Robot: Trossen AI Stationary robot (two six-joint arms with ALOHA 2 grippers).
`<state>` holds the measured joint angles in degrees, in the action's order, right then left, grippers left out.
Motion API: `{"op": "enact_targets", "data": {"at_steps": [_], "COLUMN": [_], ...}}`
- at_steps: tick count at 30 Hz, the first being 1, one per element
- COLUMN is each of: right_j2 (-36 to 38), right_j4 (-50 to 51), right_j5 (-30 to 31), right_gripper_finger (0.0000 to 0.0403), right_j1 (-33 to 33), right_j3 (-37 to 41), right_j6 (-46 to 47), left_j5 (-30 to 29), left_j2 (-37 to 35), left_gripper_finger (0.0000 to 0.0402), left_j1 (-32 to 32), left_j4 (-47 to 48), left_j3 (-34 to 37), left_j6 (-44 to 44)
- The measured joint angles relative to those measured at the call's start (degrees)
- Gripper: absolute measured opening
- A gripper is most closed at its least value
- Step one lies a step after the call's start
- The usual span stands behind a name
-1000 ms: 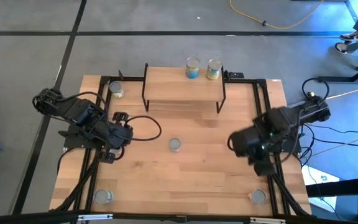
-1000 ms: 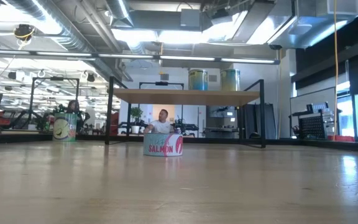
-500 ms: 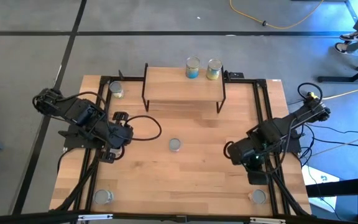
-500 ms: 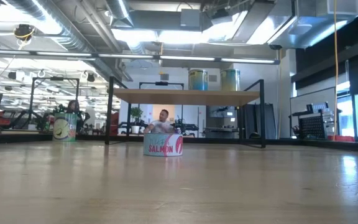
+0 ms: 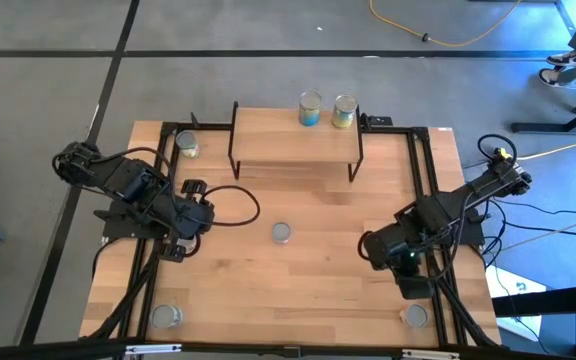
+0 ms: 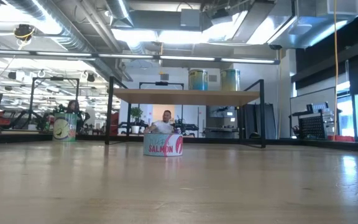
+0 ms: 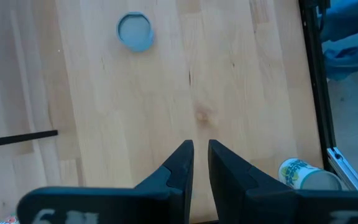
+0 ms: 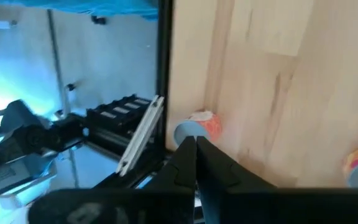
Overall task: Pick and place cans onto a shelf
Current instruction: Put the canned meatballs on the shelf
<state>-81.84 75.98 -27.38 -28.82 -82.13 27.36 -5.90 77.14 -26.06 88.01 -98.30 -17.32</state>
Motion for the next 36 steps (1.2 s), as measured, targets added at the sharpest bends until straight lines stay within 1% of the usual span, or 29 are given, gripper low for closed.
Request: {"op": "enact_targets", "data": {"at_steps": [2, 8, 11, 14, 17, 20, 22, 26, 30, 36], "right_j2": [0.0, 0.0, 0.0, 0.0, 0.0, 0.0, -0.14, -0.76, -0.76, -0.74], "right_j4": [0.01, 0.04, 0.16, 1.72, 4.59, 4.99, 4.67, 3.92, 0.02, -7.52], "right_j5": [1.74, 4.32, 4.51, 6.17, 9.49, 12.72, 13.67, 13.8, 13.52, 8.3], "right_gripper_finger": [0.0016, 0.005, 0.0065, 0.0072, 0.0073, 0.0073, 0.0074, 0.0074, 0.0074, 0.0074], "right_j1": [0.0, -0.02, -0.61, -2.51, -5.23, -8.11, -9.74, -12.39, -15.36, -17.22], "right_j3": [0.0, 0.0, 0.0, 0.0, 0.0, 0.0, 0.0, 0.6, 5.07, 12.29], "right_j6": [0.71, 0.62, -1.95, -5.0, -5.15, -3.3, -1.13, 4.27, 7.27, 11.34], "left_j5": [0.0, -0.02, -0.02, -0.02, -0.04, -0.03, -0.02, -0.09, -0.68, -0.66], "left_j2": [0.0, 0.0, 0.0, 0.0, 0.0, 0.0, 0.0, 0.0, 0.0, 0.0], "left_gripper_finger": [0.0043, 0.0043, 0.0043, 0.0043, 0.0043, 0.0043, 0.0043, 0.0043, 0.0043, 0.0043], "left_j1": [0.0, 0.0, 0.0, 0.0, 0.0, 0.0, 0.0, 0.0, 0.0, 0.0], "left_j4": [-0.01, -0.02, -0.04, -0.04, -0.04, -0.1, -0.3, -0.31, -0.31, -2.65], "left_j3": [0.0, 0.0, 0.0, 0.0, 0.0, 0.0, 0.0, 0.0, 0.0, 0.0], "left_j6": [-0.01, -0.01, -0.01, -0.01, -0.03, -0.02, -0.03, -0.03, -0.03, 2.42]}}
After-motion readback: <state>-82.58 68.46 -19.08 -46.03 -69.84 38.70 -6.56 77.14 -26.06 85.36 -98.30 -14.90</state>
